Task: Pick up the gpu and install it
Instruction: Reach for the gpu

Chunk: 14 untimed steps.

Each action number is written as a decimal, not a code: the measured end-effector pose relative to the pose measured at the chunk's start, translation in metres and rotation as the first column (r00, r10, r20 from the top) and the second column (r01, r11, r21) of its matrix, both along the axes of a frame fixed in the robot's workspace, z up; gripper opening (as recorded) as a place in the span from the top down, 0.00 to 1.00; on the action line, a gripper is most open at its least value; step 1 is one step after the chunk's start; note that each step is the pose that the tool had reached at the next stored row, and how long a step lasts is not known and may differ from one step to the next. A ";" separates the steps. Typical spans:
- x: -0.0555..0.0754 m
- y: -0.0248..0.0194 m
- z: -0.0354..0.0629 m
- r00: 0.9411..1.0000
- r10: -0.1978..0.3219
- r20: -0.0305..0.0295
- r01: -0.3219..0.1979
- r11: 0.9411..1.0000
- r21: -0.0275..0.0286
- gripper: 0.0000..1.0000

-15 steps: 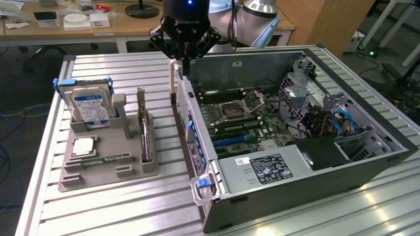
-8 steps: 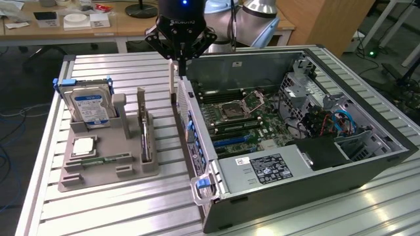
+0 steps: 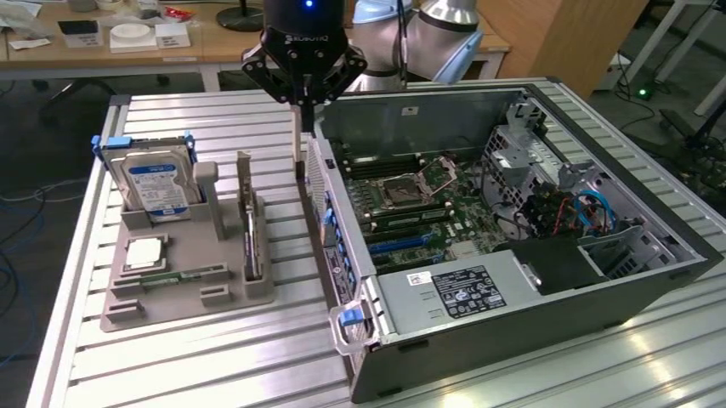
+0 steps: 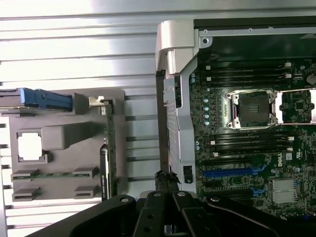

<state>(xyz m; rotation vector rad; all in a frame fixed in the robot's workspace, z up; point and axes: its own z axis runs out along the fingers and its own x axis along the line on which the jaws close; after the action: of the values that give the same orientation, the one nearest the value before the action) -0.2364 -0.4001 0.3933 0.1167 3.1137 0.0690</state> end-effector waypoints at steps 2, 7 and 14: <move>-0.002 0.0000 0.0000 1.000 0.000 0.000 0.000 1.000 0.000 0.89; -0.007 -0.0001 0.0000 1.000 0.000 0.000 0.000 1.000 0.000 0.89; -0.014 -0.0002 0.0000 1.000 0.000 0.000 0.000 1.000 0.000 0.89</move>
<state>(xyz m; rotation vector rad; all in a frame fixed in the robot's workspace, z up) -0.2501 -0.4003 0.3933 0.1165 3.1137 0.0688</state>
